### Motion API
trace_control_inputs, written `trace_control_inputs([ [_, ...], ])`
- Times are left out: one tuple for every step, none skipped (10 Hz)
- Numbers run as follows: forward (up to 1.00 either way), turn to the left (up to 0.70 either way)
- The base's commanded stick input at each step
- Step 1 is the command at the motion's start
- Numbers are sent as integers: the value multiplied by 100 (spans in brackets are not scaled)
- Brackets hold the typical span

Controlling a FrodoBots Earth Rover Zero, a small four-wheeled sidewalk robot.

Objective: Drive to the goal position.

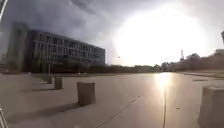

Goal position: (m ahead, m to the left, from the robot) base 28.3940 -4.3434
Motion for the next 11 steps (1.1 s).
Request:
trace_control_inputs([
  [70, -35],
  [70, 0],
  [70, 0],
  [70, 0],
  [70, 0],
  [70, 0],
  [70, 0],
  [70, 0],
  [70, 0],
  [70, 0],
  [70, 0],
])
